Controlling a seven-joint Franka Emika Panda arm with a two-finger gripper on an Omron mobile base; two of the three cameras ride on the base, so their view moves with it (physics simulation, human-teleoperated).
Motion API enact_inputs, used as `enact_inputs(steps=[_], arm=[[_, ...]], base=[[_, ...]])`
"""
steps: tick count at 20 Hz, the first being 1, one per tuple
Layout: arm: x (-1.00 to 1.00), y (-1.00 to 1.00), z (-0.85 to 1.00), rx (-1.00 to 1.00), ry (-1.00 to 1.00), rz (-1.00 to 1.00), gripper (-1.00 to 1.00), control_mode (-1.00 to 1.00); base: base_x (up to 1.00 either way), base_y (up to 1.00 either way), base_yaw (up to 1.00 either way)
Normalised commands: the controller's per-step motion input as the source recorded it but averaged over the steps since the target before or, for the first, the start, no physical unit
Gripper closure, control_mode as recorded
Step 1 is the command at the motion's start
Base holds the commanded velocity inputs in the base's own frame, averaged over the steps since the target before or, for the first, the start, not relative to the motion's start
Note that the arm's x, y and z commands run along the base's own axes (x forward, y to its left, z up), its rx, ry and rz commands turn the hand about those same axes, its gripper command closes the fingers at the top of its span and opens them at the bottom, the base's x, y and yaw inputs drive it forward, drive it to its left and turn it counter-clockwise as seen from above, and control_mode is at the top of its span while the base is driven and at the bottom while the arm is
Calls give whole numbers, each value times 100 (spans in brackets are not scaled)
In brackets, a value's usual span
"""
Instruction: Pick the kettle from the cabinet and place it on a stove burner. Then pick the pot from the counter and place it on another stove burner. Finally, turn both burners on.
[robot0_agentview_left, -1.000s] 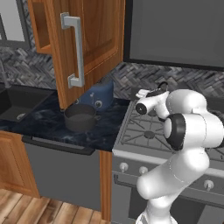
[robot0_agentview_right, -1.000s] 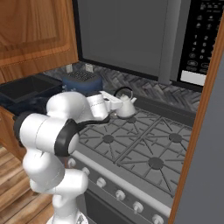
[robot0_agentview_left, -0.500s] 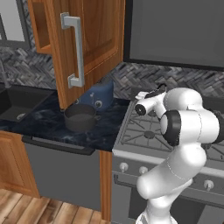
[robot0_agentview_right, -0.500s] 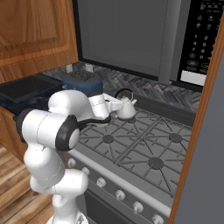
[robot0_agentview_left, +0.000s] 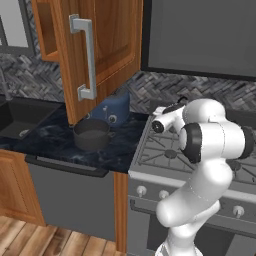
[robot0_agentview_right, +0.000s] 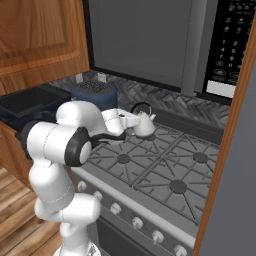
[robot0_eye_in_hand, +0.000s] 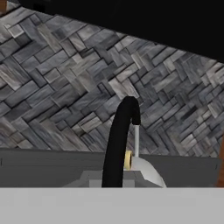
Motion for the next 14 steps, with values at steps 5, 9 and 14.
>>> enact_inputs(steps=[5, 9, 14], arm=[[9, -5, -42, 0, -5, 0, 100, -100], [14, -19, -41, 0, -3, 0, 100, -100], [15, -16, -29, 1, -1, 0, 100, -100]], base=[[0, 0, 0], [0, 0, 0], [0, 0, 0]])
